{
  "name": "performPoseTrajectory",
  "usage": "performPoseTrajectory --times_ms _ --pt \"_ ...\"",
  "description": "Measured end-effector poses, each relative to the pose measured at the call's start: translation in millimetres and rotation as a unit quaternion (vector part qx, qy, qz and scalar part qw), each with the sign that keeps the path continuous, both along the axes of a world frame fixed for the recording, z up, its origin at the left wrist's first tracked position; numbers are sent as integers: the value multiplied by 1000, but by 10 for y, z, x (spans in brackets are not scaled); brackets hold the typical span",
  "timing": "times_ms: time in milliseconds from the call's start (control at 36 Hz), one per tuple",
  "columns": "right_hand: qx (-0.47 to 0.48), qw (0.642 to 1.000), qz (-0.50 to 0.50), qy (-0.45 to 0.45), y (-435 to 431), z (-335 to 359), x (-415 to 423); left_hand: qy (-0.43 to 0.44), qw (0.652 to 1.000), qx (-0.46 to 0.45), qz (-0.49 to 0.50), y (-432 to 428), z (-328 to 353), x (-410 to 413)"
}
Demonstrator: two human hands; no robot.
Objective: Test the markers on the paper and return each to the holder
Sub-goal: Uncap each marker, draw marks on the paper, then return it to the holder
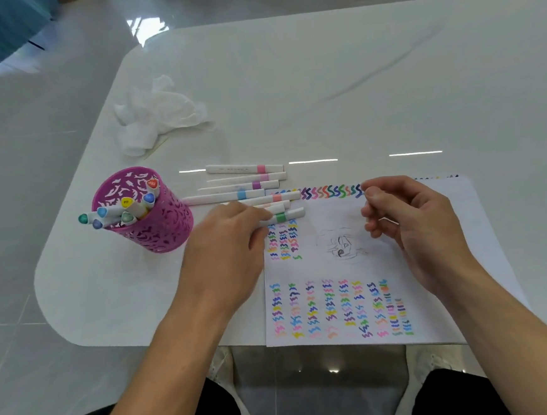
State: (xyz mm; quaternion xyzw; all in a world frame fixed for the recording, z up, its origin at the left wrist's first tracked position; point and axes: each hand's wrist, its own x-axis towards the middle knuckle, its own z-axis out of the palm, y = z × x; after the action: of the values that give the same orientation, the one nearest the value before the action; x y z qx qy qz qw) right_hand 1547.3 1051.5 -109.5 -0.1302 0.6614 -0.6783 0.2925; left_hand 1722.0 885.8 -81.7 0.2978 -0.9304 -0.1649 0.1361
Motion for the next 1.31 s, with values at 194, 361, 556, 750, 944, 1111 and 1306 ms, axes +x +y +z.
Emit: performPoseTrajectory --times_ms 194,361,556,750,944,1111,1306 --pt "6 1000 -4 0 52 -22 -47 -22 1000 3 7 41 -61 -63" --pt "11 1000 -6 -10 84 -52 -70 -26 1000 8 16 63 -92 -124" --pt "18 1000 2 -17 73 -93 -73 -31 999 3 19 89 -124 -189" --pt "26 1000 6 -12 59 -106 -74 -52 999 0 10 127 -130 -228" --pt "30 999 9 -13 61 -112 -80 -69 998 0 -16 159 -122 -275" --pt "25 1000 9 -16 60 -104 -81 13 999 49 -20 225 -34 -362" --pt "23 998 52 13 87 2 -61 109 977 171 -60 305 29 -482"
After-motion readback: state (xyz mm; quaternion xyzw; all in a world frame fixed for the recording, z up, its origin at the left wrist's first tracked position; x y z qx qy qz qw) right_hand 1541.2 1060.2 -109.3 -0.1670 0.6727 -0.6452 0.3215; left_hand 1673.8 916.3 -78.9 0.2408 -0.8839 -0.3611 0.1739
